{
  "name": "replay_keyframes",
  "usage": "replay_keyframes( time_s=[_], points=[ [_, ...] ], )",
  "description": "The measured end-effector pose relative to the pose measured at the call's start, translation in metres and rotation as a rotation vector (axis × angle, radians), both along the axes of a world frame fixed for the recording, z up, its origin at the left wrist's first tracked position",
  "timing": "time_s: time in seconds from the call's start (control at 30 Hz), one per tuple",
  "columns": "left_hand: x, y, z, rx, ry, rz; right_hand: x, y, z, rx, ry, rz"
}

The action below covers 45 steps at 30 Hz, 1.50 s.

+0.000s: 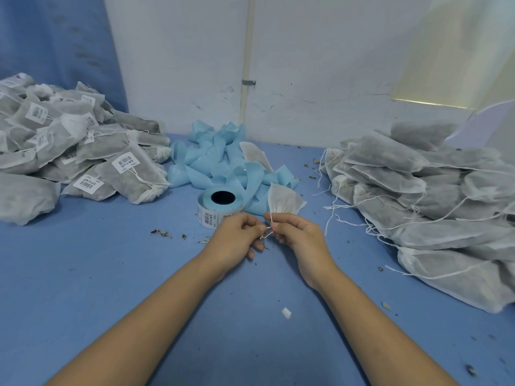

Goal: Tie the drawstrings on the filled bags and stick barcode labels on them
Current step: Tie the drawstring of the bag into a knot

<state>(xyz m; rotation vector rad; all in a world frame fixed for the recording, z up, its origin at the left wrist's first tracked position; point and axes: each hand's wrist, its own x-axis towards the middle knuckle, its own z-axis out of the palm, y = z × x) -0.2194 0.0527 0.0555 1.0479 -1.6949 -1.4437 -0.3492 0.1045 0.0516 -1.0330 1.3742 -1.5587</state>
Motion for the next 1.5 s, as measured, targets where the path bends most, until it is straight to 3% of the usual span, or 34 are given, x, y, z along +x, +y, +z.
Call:
replay_keyframes(
  time_s=[0.4, 0.73, 1.2, 1.27, 1.37, 1.5],
  points=[
    [0.001, 0.002, -0.001, -0.052, 0.011, -0.092, -0.002, -0.002, -0.001, -0.012, -0.029, -0.093],
    [-0.002, 0.006, -0.001, -0.125, -0.128, -0.141, -0.003, -0.003, 0.005, -0.049, -0.359, -0.206],
    [0.004, 0.005, 0.005, -0.118, -0.121, -0.289, -0.005, -0.003, 0.013, 0.016, -0.652, -0.243],
    [0.004, 0.006, 0.004, -0.138, -0.151, -0.258, -0.008, -0.002, 0.014, 0.016, -0.696, -0.219],
    [0.002, 0.007, 0.001, -0.165, -0.191, -0.045, -0.013, -0.002, 0.015, 0.038, -0.69, -0.172],
    [-0.004, 0.01, 0.007, -0.058, 0.029, 0.188, -0.01, -0.003, 0.012, 0.041, -0.542, -0.128]
  ],
)
